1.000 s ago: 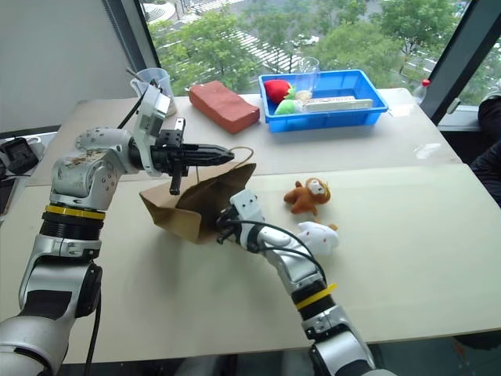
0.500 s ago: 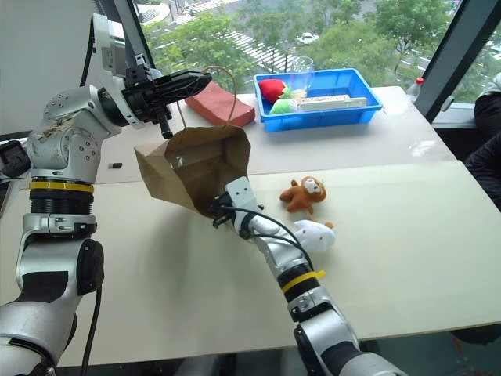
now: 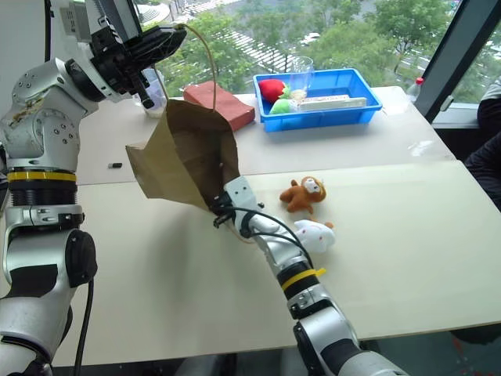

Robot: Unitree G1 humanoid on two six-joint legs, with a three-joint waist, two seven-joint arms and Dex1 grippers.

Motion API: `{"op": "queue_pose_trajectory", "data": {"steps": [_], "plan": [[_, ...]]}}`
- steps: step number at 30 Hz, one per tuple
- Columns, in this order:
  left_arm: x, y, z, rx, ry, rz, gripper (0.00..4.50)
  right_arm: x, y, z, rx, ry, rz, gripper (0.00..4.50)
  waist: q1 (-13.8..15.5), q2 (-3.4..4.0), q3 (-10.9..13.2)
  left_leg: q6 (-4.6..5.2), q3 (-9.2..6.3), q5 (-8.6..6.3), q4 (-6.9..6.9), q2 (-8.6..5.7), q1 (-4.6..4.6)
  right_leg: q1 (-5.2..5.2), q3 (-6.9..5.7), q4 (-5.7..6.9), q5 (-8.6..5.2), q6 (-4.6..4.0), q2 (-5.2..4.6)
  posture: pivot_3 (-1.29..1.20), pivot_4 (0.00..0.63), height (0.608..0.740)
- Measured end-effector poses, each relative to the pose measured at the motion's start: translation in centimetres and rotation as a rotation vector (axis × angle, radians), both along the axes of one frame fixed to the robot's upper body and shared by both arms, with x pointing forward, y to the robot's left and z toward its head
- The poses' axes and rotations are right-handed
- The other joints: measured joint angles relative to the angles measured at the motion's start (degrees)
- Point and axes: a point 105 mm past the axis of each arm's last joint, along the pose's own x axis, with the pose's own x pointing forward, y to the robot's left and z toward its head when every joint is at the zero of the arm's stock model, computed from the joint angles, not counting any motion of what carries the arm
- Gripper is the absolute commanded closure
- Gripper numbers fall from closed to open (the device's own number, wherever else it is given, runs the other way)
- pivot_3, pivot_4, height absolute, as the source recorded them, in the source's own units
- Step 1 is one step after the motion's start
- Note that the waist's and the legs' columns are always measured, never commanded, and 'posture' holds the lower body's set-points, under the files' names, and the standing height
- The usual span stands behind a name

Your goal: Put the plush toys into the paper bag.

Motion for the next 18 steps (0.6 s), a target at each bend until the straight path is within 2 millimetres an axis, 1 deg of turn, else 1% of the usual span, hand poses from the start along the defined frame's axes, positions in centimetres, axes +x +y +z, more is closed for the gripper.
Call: {"op": "queue_pose_trajectory", "data": {"steps": [2, 3, 4, 6, 7, 8, 10, 11, 13, 16, 17, 18], "plan": [[-0.3, -0.1, -1.8, 0.05, 0.026, -0.013, 4.5, 0.0, -0.2, 0.2, 0.015, 0.011, 0.01, 4.44, 0.1, 0.0, 0.0, 0.0, -0.04, 0.0, 0.0, 0.0, -0.03, -0.01, -0.01, -0.01, 0.0, 0.0, 0.0, 0.0, 0.15, 0.74], [-0.5, -0.2, -3.0, 0.11, 0.033, -0.016, 4.5, -0.3, -0.3, 0.4, 0.018, 0.015, 0.032, 4.44, 0.1, 0.0, 0.0, 0.0, -0.04, 0.0, -0.01, -0.01, -0.05, -0.03, -0.01, -0.04, 0.0, 0.0, 0.0, 0.0, 0.15, 0.74], [-0.8, -0.5, -4.7, 0.168, 0.054, -0.027, 4.5, -0.6, -0.7, 0.4, 0.017, 0.017, 0.059, 4.44, 0.16, 0.0, 0.0, 0.0, -0.06, 0.0, -0.02, -0.02, -0.07, -0.03, -0.01, 0.0, 0.0, 0.0, -0.01, 0.0, 0.15, 0.74], [-1.0, -0.7, -7.1, 0.221, 0.104, -0.049, 4.5, -1.2, -1.2, 1.0, 0.02, 0.008, 0.11, 4.44, 0.15, 0.0, 0.0, 0.0, -0.07, 0.0, -0.02, -0.04, -0.18, -0.14, -0.02, -0.03, 0.0, 0.01, -0.01, 0.0, 0.15, 0.74], [-1.2, -0.9, -7.7, 0.236, 0.114, -0.059, 4.5, -1.4, -1.3, 1.5, 0.028, 0.001, 0.122, 4.44, 0.13, 0.0, 0.0, 0.0, -0.07, 0.0, -0.02, -0.03, -0.22, -0.19, -0.02, -0.06, 0.0, 0.0, 0.01, 0.0, 0.15, 0.74], [-1.5, -1.3, -8.1, 0.257, 0.116, -0.079, 4.5, -1.9, -1.5, 2.3, 0.048, -0.004, 0.148, 4.18, 0.1, 0.0, 0.0, 0.0, -0.07, 0.0, -0.02, 0.0, -0.26, -0.23, -0.03, -0.04, 0.0, 0.0, 0.03, 0.0, 0.15, 0.74], [-2.1, -1.8, -7.9, 0.282, 0.092, -0.108, 4.5, -2.6, -1.4, 4.2, 0.08, -0.031, 0.195, 3.66, 0.12, 0.0, 0.0, 0.0, -0.07, 0.0, -0.02, 0.02, -0.29, -0.25, -0.02, -0.04, 0.0, 0.0, 0.05, 0.0, 0.15, 0.74], [-2.4, -2.0, -7.8, 0.29, 0.081, -0.119, 4.5, -2.8, -1.8, 5.1, 0.091, -0.044, 0.205, 3.24, 0.09, 0.0, 0.0, 0.0, -0.07, 0.0, -0.02, 0.02, -0.28, -0.25, -0.01, -0.04, 0.0, 0.0, 0.05, 0.0, 0.15, 0.74], [-2.5, -2.2, -7.8, 0.298, 0.077, -0.129, 4.5, -3.6, -2.4, 7.2, 0.119, -0.076, 0.232, 2.59, 0.13, 0.0, 0.0, 0.01, -0.07, 0.0, -0.03, 0.01, -0.26, -0.23, -0.02, -0.05, 0.01, 0.0, 0.06, 0.0, 0.15, 0.74], [-2.6, -2.2, -7.8, 0.3, 0.077, -0.13, 4.5, -4.6, -3.3, 9.0, 0.142, -0.083, 0.259, 1.62, 0.29, 0.0, 0.0, 0.01, -0.07, 0.0, -0.02, -0.02, -0.25, -0.2, -0.01, -0.06, 0.01, 0.0, 0.05, 0.0, 0.15, 0.74], [-2.6, -2.2, -7.9, 0.302, 0.077, -0.132, 4.5, -5.2, -3.8, 9.6, 0.147, -0.081, 0.273, 1.17, 0.32, 0.0, 0.0, 0.01, -0.07, -0.01, -0.02, -0.02, -0.25, -0.2, -0.01, -0.07, 0.01, 0.0, 0.03, 0.0, 0.15, 0.74], [-2.7, -2.2, -8.0, 0.303, 0.08, -0.133, 4.5, -5.7, -4.6, 10.4, 0.151, -0.089, 0.28, 0.85, 0.41, 0.0, 0.0, 0.03, -0.07, -0.02, -0.02, -0.02, -0.25, -0.19, -0.03, -0.07, 0.01, 0.0, 0.04, 0.0, 0.15, 0.74]]}}
